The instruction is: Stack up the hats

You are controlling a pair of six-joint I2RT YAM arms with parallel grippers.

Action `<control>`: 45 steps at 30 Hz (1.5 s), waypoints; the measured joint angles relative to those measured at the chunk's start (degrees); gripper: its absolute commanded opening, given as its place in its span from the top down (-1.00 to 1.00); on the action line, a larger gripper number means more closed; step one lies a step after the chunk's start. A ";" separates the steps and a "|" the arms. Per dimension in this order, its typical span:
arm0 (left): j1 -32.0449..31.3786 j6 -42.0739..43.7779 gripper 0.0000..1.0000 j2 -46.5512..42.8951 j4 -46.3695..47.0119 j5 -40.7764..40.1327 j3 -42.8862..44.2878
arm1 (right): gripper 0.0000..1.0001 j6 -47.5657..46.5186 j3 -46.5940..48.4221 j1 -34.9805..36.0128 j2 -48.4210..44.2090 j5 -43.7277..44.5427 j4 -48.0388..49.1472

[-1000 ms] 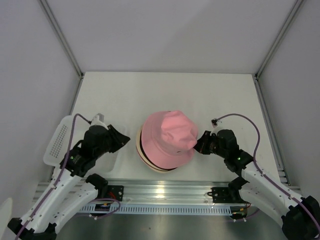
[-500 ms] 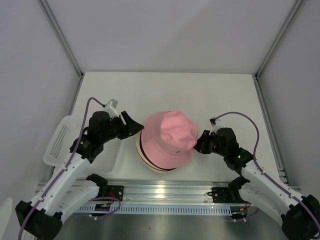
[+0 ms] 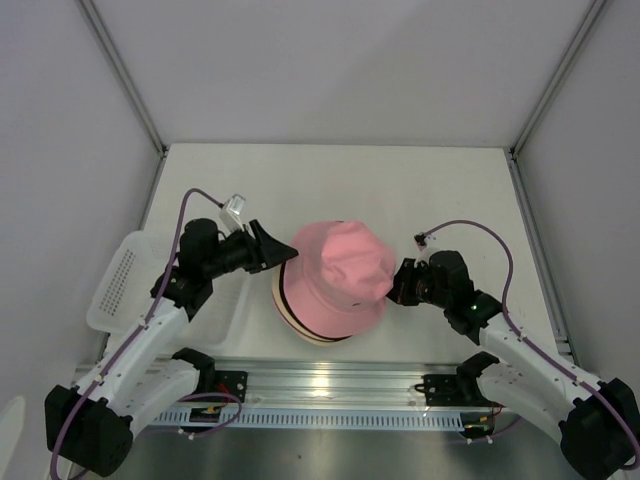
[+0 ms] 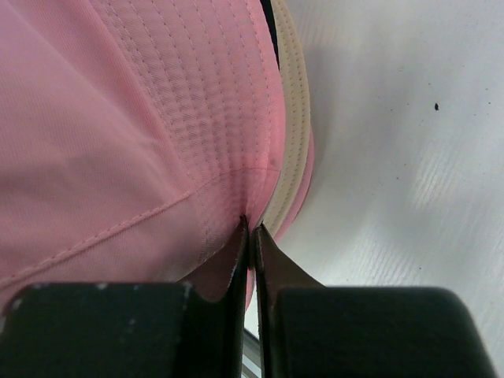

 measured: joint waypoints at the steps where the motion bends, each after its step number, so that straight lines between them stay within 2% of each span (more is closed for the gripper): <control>1: 0.00 -0.28 -0.05 0.57 0.50 0.44 -0.17 | 0.86 0.00 0.00 0.00 0.02 0.00 0.00; 16: 0.07 -0.94 -0.09 3.23 2.49 1.60 -1.25 | 0.88 0.02 0.55 0.00 0.39 -0.24 -0.11; 17: 0.11 -1.18 -0.04 3.30 2.67 1.75 -1.27 | 0.88 0.02 0.55 0.00 0.46 -0.35 -0.11; 18: 0.11 -1.25 0.13 3.41 2.99 1.90 -1.36 | 0.88 0.02 0.57 0.00 0.48 -0.39 -0.11; 20: 0.26 -2.14 0.32 3.63 4.72 2.69 -2.16 | 0.88 0.02 0.63 0.00 0.48 -0.42 -0.15; 21: 0.39 -2.40 0.47 3.82 5.57 2.86 -2.69 | 0.88 0.02 0.63 0.00 0.48 -0.39 -0.17; 23: 0.55 -3.28 0.59 4.28 6.75 3.23 -3.56 | 0.88 0.02 0.63 0.00 0.48 -0.37 -0.26; 24: 0.59 -3.56 0.73 4.61 7.37 3.50 -3.93 | 0.88 0.02 0.63 0.00 0.48 -0.37 -0.31; 27: 0.63 -4.46 0.98 5.66 9.27 4.17 -4.63 | 0.88 0.02 0.63 0.00 0.48 -0.37 -0.37; 32: 0.70 -6.32 0.99 6.71 13.66 5.11 -6.43 | 0.88 0.00 0.90 0.00 0.48 -0.35 -0.79; 36: 0.70 -6.71 0.99 6.43 13.70 4.13 -6.88 | 0.87 0.00 1.36 0.00 0.48 -0.07 -1.49; 42: -3.13 -2.91 0.99 5.27 1.92 -7.21 -2.95 | 0.84 -0.44 3.69 0.02 0.59 1.97 -4.31; 45: -6.36 -1.66 0.99 5.31 -0.55 -12.59 -2.43 | 0.84 -1.22 5.44 0.02 1.07 3.10 -5.90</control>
